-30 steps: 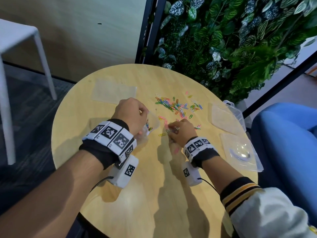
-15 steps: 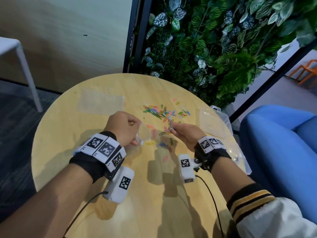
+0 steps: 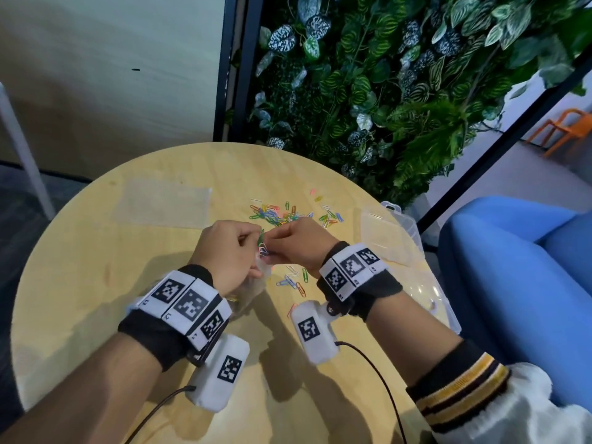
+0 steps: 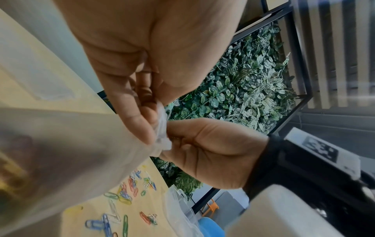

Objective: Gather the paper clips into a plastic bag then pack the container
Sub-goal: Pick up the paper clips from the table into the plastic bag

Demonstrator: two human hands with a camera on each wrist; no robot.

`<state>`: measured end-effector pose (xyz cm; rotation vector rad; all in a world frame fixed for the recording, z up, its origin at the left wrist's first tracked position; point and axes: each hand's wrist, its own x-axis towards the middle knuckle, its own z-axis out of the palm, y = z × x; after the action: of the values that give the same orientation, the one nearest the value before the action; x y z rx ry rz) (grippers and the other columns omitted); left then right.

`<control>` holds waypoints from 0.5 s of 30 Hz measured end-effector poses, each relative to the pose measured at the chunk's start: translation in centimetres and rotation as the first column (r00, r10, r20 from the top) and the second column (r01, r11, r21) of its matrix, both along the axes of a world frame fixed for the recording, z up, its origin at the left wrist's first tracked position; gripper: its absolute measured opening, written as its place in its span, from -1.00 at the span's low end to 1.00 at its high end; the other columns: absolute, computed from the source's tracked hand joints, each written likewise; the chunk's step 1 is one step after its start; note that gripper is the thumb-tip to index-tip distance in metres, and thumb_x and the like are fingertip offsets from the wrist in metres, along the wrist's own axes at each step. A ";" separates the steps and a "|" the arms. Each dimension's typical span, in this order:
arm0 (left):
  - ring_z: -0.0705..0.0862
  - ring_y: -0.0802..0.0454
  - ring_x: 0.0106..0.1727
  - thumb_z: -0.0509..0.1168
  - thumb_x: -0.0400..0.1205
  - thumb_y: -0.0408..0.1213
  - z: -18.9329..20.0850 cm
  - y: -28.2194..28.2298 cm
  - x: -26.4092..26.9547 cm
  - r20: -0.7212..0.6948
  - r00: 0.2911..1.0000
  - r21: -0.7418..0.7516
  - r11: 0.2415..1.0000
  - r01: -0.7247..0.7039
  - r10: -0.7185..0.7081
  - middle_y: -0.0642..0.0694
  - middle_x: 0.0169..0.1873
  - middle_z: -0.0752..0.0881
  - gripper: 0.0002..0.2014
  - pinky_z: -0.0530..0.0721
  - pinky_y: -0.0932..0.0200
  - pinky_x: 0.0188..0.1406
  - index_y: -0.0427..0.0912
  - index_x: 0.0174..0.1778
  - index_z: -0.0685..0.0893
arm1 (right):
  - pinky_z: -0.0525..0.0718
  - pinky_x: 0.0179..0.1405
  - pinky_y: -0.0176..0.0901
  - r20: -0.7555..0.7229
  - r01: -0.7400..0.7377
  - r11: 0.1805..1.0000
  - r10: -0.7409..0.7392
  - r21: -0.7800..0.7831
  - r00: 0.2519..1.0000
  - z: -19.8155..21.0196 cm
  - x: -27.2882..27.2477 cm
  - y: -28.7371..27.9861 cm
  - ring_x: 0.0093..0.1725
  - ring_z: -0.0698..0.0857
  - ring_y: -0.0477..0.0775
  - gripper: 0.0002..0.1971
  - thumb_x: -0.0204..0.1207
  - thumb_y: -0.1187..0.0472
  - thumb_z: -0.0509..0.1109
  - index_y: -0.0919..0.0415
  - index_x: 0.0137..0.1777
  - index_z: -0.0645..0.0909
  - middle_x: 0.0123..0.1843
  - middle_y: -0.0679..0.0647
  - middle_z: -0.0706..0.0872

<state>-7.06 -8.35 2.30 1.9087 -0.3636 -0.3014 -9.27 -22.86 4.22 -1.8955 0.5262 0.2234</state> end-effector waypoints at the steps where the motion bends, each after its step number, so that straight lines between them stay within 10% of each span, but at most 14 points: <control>1: 0.80 0.01 -0.51 0.23 0.74 -0.33 0.0 -0.2 0.0 -0.004 1.000 -0.004 1.000 -0.003 0.003 -0.19 -0.22 0.81 -0.78 0.83 -0.05 -0.26 -0.20 -0.03 0.81 | 0.80 0.06 -0.05 -0.036 -0.070 0.986 0.065 -0.152 0.997 0.1 0.3 0.1 -0.22 0.82 0.07 -0.83 0.48 0.46 0.42 0.23 -0.13 0.80 -0.33 0.08 0.79; 4: 0.76 0.08 -0.56 0.24 0.73 -0.35 -0.1 -0.7 0.0 -0.004 1.000 -0.028 0.999 -0.030 0.030 -0.07 -0.20 0.79 -0.79 0.77 0.26 -0.45 -0.05 0.03 0.78 | 0.74 0.00 -0.08 -0.161 -0.301 0.806 0.254 -0.510 0.954 0.4 1.1 0.6 -0.05 0.77 0.11 -0.65 0.44 0.43 0.42 0.14 0.17 0.77 -0.15 0.10 0.78; 8: 0.76 0.10 -0.56 0.25 0.73 -0.34 -0.4 -0.6 0.7 -0.024 0.999 -0.032 0.999 -0.042 0.041 0.15 -0.34 0.70 -0.76 0.72 0.38 -0.43 -0.16 0.23 0.77 | 0.52 -0.28 -0.34 -0.075 -0.334 0.633 0.400 -0.699 0.913 1.3 0.7 0.6 -0.33 0.63 -0.10 -0.82 0.43 0.33 0.47 0.15 -0.04 0.84 -0.32 -0.02 0.72; 15: 0.78 0.07 -0.53 0.24 0.72 -0.32 -0.5 0.7 1.4 0.029 0.997 -0.013 0.997 -0.070 0.071 0.05 -0.27 0.76 -0.77 0.68 0.40 -0.49 -0.11 0.16 0.79 | 0.69 -0.29 -0.23 0.164 -0.248 0.947 0.283 -0.205 0.945 1.0 4.0 -5.7 -0.30 0.67 -0.14 -0.91 0.53 0.33 0.47 0.22 -0.06 0.81 -0.19 0.07 0.80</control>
<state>-5.65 -7.67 1.82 1.9110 -0.3167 -0.2237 -5.31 -28.58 5.18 -2.1400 0.1615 0.1701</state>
